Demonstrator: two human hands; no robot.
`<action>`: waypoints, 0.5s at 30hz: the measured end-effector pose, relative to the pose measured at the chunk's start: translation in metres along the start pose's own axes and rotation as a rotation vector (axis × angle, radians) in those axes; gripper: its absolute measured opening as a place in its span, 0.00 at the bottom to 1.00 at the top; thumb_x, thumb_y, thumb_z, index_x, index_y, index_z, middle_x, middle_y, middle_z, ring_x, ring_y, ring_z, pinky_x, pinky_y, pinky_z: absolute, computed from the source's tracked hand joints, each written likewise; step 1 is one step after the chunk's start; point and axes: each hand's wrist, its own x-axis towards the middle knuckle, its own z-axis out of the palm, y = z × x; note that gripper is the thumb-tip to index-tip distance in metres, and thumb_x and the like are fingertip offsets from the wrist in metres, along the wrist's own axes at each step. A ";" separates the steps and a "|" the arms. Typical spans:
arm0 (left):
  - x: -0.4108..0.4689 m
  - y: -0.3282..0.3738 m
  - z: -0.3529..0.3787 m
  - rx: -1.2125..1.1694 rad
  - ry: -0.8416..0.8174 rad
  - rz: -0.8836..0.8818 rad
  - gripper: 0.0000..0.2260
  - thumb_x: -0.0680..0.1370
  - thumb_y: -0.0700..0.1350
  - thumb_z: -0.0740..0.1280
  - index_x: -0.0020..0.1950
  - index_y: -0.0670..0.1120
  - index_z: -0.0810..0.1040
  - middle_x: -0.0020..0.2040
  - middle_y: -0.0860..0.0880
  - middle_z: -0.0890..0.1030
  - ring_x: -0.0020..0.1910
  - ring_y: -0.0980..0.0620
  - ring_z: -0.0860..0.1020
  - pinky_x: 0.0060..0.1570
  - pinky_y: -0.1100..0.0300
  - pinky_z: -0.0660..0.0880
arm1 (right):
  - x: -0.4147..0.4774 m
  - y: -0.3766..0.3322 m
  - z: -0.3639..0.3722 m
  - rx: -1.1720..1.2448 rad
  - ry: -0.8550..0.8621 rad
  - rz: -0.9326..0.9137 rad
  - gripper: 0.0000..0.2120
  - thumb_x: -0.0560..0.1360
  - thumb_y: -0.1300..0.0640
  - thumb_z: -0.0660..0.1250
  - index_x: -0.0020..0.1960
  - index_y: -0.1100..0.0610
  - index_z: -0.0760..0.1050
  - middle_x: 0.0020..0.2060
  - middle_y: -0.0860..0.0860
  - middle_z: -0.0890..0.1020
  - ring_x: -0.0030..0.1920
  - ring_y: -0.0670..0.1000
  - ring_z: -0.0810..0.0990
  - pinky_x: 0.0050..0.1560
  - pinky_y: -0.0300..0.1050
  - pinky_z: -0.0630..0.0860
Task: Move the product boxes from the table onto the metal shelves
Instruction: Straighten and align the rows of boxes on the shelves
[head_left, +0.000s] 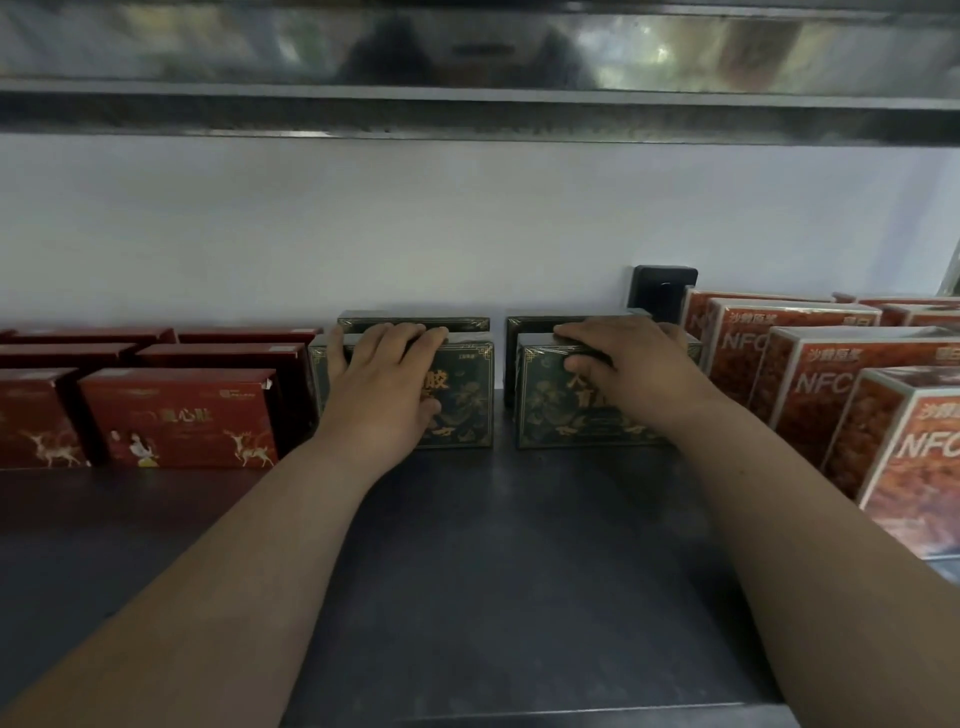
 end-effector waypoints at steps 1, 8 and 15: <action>0.000 0.000 0.000 0.007 0.003 0.003 0.33 0.75 0.52 0.72 0.78 0.54 0.63 0.74 0.50 0.67 0.75 0.45 0.61 0.74 0.34 0.42 | 0.001 0.000 0.000 0.001 0.003 0.003 0.19 0.81 0.43 0.63 0.71 0.40 0.73 0.68 0.41 0.77 0.71 0.52 0.70 0.70 0.58 0.60; 0.000 -0.003 -0.001 -0.007 0.036 0.012 0.30 0.76 0.52 0.69 0.77 0.54 0.65 0.73 0.50 0.69 0.74 0.45 0.63 0.74 0.36 0.43 | 0.001 -0.002 0.002 -0.019 -0.007 0.009 0.20 0.82 0.41 0.60 0.73 0.41 0.71 0.69 0.42 0.76 0.72 0.51 0.69 0.73 0.58 0.57; -0.001 -0.002 0.001 -0.024 0.040 0.015 0.30 0.76 0.50 0.71 0.77 0.52 0.65 0.72 0.49 0.69 0.73 0.43 0.64 0.74 0.33 0.43 | -0.001 -0.009 -0.002 -0.080 -0.050 0.034 0.28 0.78 0.34 0.62 0.75 0.40 0.67 0.72 0.44 0.72 0.73 0.52 0.66 0.73 0.56 0.55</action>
